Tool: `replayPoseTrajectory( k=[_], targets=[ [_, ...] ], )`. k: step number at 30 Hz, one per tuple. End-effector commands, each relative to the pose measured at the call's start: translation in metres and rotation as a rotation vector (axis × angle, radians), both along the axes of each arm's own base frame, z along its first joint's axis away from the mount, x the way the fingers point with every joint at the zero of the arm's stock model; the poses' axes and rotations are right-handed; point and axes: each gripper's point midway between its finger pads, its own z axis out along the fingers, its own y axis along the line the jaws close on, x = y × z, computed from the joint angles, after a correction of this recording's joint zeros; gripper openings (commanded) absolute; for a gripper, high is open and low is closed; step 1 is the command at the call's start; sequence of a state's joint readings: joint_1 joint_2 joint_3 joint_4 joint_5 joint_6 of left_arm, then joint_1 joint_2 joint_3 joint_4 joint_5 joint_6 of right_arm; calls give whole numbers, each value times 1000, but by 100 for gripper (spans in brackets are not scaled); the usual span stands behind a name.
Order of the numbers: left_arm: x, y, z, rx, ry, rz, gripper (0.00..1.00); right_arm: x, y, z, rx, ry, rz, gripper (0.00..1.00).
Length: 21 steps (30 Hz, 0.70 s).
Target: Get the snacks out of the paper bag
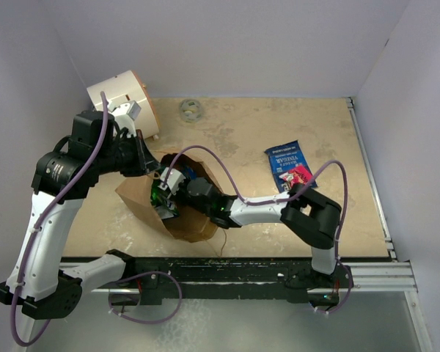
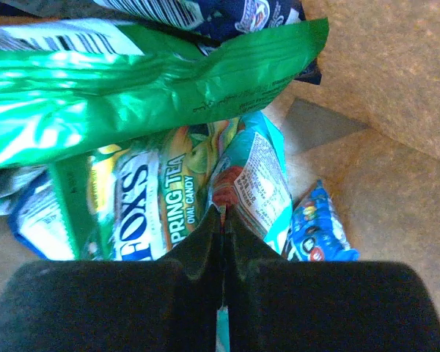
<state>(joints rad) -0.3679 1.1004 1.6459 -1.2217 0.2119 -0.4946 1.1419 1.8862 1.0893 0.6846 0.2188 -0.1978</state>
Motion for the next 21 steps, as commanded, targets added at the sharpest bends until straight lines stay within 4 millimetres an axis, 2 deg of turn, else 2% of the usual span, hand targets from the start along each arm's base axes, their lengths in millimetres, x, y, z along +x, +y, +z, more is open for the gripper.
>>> replayPoseTrajectory(
  k=[1, 8, 10, 12, 13, 14, 21],
  targets=[
    [7, 4, 15, 8, -74, 19, 0, -21, 3, 40, 76, 29, 90, 0],
    [14, 3, 22, -5, -112, 31, 0, -62, -2, 61, 108, 99, 202, 0],
    [16, 5, 23, -6, -120, 45, 0, -71, -8, 73, 128, 101, 212, 0],
    [18, 6, 24, -4, -129, 60, 0, -76, -13, 87, 152, 104, 217, 0],
    [19, 7, 24, -4, -133, 64, 0, -80, -21, 80, 139, 118, 214, 0],
    [20, 7, 24, -3, -137, 68, 0, -82, -26, 84, 143, 119, 214, 0],
    [26, 3, 21, -17, -147, 60, 0, -91, -59, 127, 160, 100, 198, 0]
  ],
)
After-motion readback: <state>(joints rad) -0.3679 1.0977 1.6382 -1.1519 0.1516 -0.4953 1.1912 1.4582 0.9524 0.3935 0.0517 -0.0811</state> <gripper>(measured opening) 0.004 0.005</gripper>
